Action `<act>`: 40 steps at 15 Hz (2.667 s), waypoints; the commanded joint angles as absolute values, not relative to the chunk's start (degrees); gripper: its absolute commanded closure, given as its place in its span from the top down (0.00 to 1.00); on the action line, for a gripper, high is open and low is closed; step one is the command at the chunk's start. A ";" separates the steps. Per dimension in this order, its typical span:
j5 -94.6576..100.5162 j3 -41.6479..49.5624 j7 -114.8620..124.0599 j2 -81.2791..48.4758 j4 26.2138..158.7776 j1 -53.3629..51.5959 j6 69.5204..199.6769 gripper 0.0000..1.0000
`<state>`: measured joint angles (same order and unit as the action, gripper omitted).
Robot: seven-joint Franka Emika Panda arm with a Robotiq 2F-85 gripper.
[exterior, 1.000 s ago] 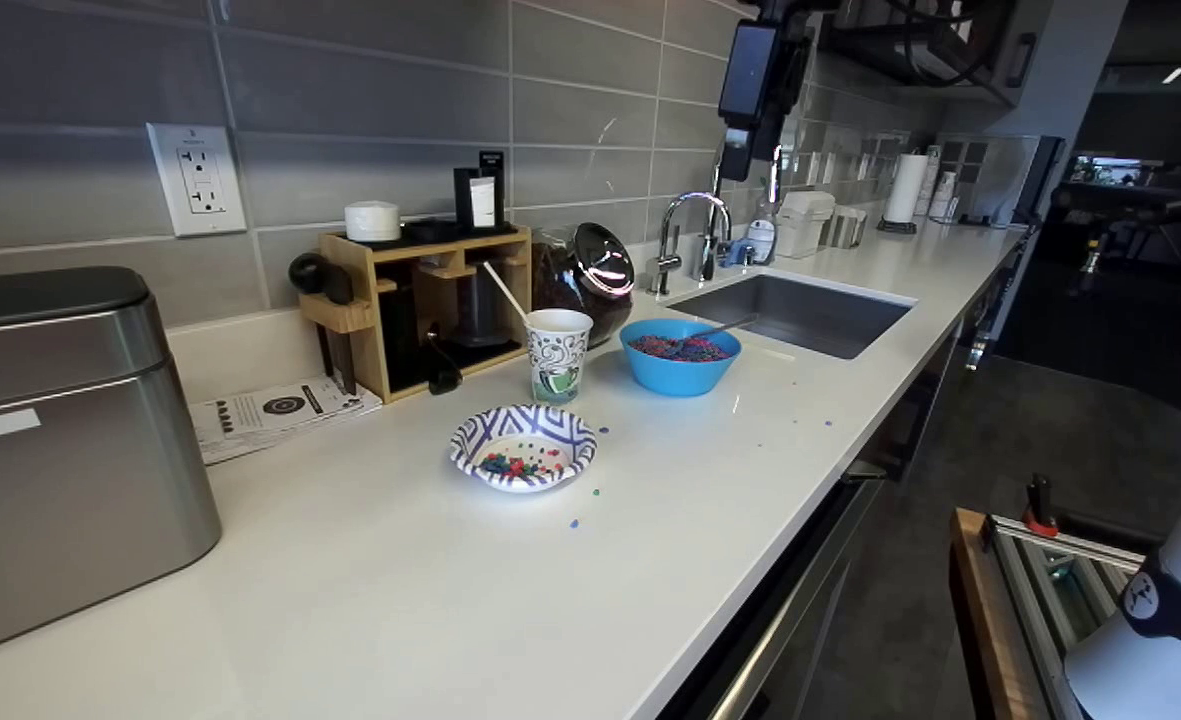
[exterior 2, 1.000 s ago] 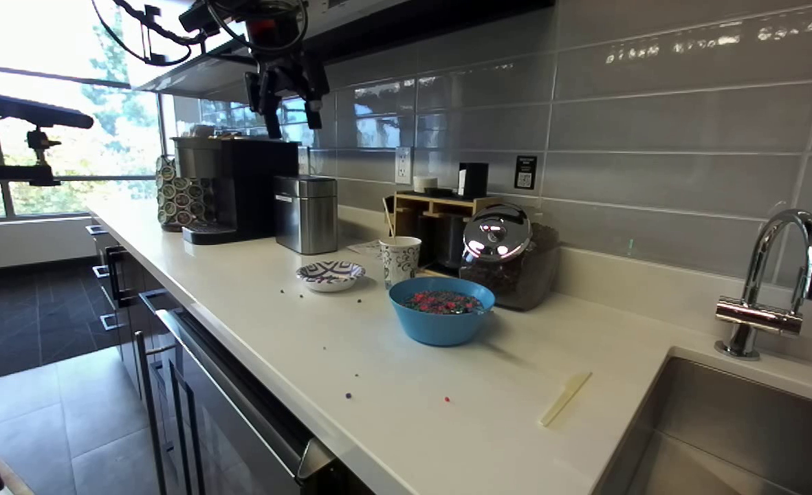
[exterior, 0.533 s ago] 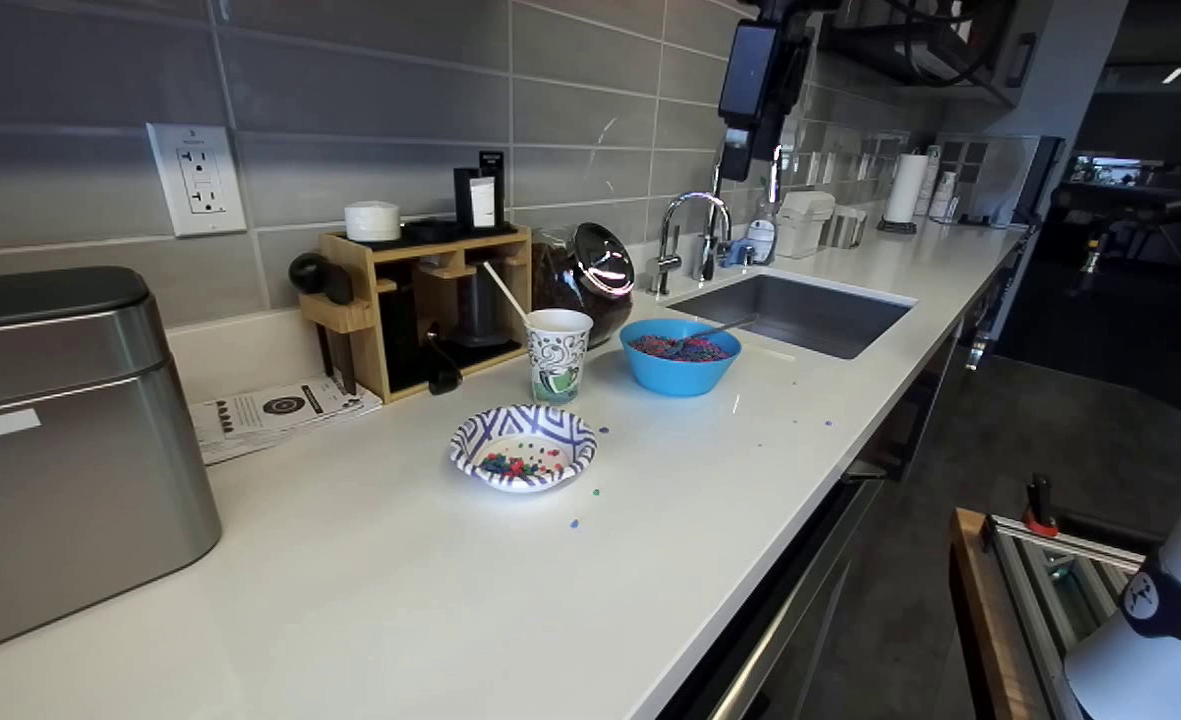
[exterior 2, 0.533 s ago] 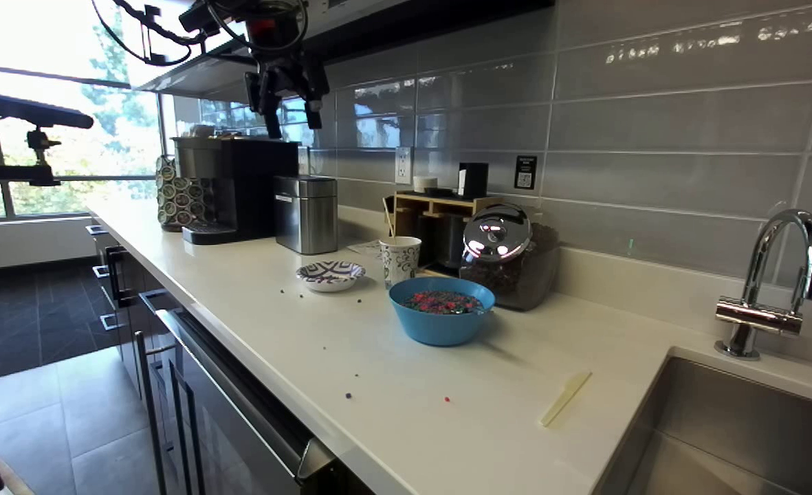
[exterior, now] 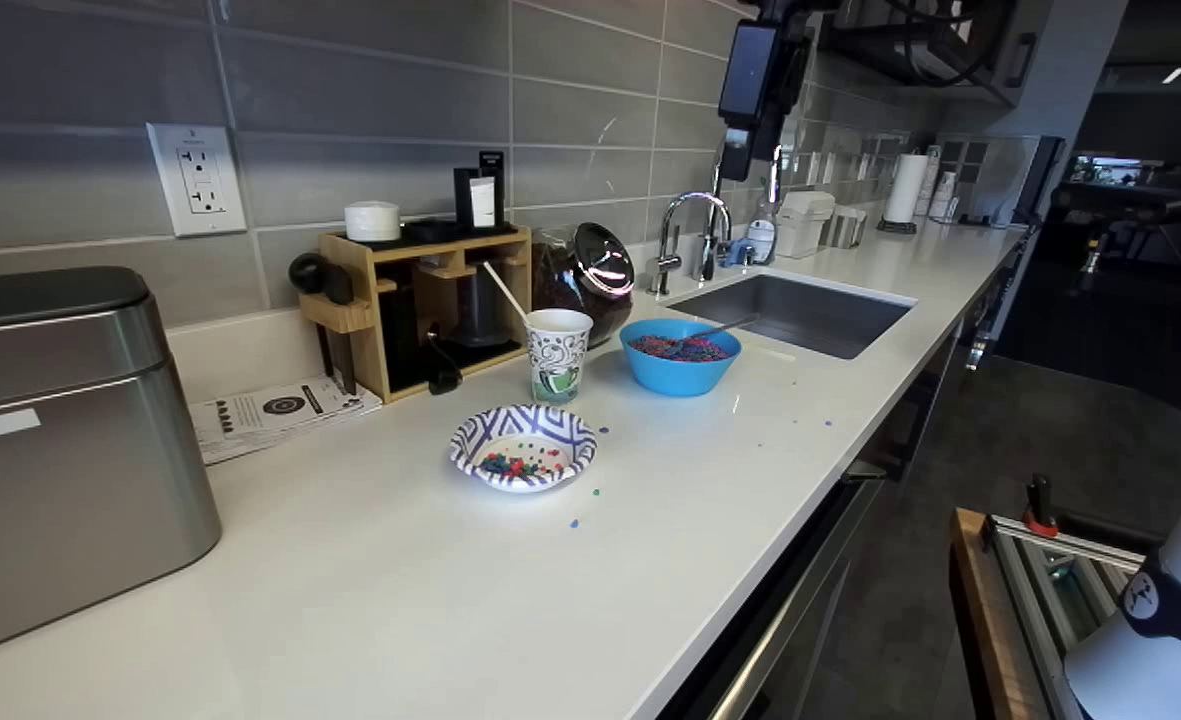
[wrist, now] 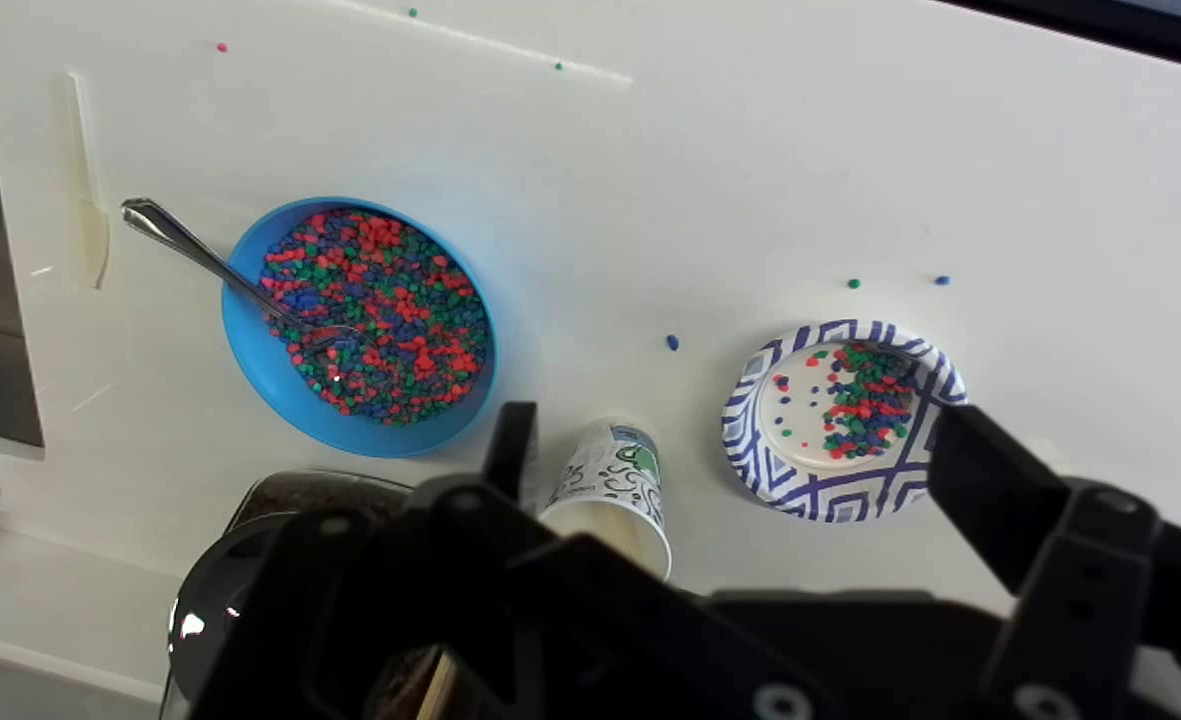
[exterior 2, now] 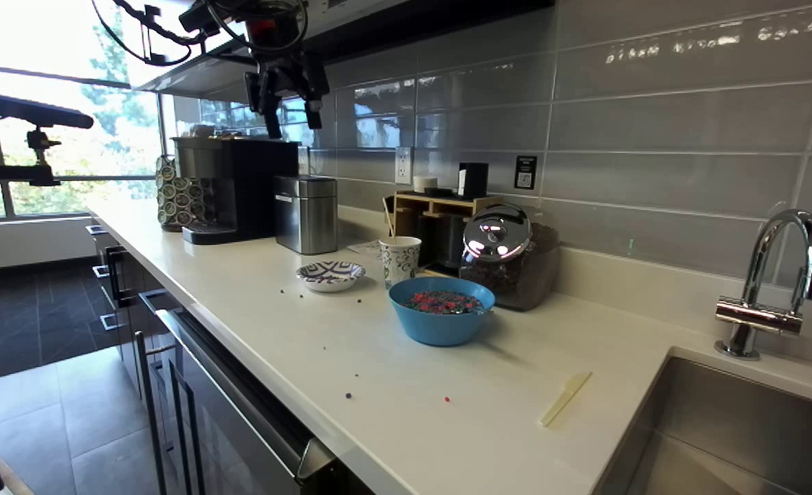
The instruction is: Pour the contents of the white plate into the blue bowl
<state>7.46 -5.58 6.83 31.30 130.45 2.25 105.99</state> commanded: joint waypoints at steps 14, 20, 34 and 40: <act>6.16 -2.53 12.97 26.63 130.13 3.57 113.25 1.00; 3.11 -0.85 8.17 23.71 132.18 1.92 115.33 1.00; 2.29 -1.66 9.46 20.42 134.57 1.85 120.52 1.00; -1.33 -1.68 17.19 16.07 138.83 2.26 130.13 1.00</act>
<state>1.67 -1.75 13.38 18.52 136.19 2.18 124.73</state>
